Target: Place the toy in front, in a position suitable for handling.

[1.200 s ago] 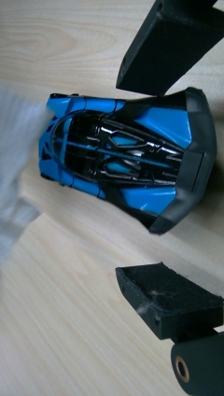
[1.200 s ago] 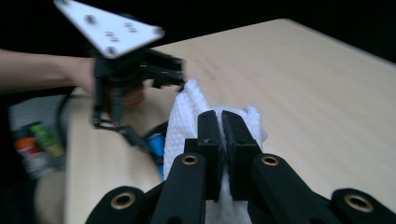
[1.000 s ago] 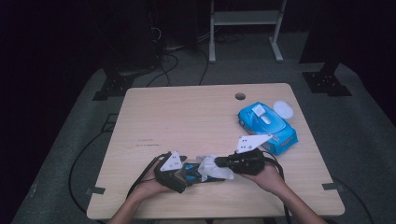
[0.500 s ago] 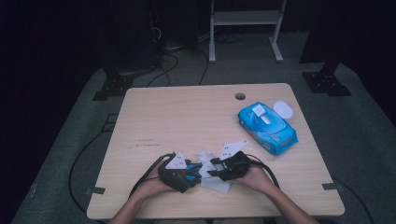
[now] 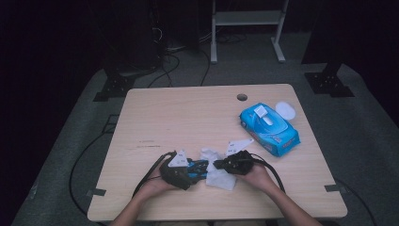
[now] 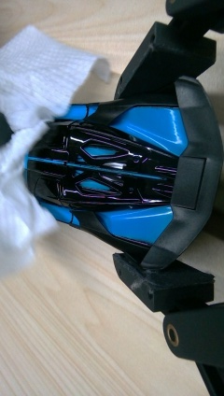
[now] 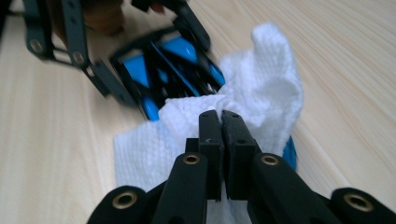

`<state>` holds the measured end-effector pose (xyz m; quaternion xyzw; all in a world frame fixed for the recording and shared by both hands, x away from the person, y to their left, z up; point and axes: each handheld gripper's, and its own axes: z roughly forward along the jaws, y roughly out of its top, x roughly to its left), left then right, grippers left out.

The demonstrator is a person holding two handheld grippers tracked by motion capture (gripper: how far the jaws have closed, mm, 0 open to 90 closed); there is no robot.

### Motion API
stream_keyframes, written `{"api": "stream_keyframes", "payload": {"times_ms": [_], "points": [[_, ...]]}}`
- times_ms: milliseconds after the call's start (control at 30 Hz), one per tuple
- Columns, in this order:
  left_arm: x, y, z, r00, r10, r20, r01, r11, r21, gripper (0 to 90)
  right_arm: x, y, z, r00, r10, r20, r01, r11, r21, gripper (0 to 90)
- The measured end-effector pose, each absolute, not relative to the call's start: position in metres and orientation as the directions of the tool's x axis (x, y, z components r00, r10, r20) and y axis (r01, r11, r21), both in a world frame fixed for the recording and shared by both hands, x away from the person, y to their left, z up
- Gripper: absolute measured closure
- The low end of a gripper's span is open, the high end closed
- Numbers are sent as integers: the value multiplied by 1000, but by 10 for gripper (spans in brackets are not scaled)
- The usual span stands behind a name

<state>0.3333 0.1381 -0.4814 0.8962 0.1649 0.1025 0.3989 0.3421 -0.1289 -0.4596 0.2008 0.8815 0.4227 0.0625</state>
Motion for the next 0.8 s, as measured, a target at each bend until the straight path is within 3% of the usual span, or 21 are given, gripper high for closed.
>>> {"api": "stream_keyframes", "payload": {"times_ms": [167,467,800], "points": [[334,134,-479,926,372,70,205,-647,735,199,340,-145,-463,-892,447,71,332,541,773,880],[334,132,-479,925,371,83,198,-656,728,199,331,-111,-457,-933,356,60,263,559,786,881],[334,134,-479,924,376,72,209,-653,728,207,336,-121,-459,-922,387,33,268,573,775,838]]}}
